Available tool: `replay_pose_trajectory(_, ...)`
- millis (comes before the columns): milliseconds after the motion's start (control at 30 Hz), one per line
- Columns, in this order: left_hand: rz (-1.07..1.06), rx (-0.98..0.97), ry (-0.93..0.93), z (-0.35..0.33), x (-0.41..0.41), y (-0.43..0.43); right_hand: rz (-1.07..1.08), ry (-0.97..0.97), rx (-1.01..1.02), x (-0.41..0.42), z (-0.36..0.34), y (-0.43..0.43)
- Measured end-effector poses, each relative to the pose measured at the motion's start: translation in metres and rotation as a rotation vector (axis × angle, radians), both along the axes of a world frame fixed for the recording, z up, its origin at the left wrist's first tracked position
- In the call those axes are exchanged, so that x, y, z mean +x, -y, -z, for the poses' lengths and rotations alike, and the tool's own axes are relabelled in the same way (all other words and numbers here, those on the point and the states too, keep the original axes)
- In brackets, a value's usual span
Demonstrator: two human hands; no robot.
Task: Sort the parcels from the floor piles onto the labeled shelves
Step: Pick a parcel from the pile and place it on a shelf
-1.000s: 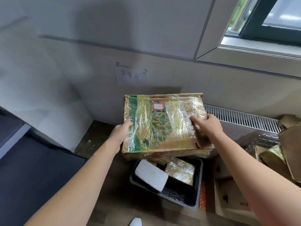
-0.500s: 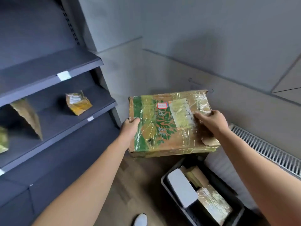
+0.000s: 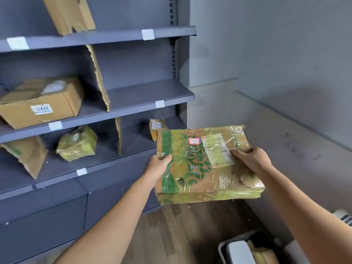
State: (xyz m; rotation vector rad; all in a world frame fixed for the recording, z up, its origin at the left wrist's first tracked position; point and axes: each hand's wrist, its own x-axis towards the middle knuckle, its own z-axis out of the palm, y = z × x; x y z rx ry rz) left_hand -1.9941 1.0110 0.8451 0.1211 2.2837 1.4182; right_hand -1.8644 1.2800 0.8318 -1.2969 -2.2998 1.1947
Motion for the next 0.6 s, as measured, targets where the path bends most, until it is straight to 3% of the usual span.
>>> replay_pose_trajectory(600, -0.040, -0.025, -0.062, -0.051, -0.122, 0.100, -0.079, 0.023, 0.063, -0.138, -0.064, 0.082)
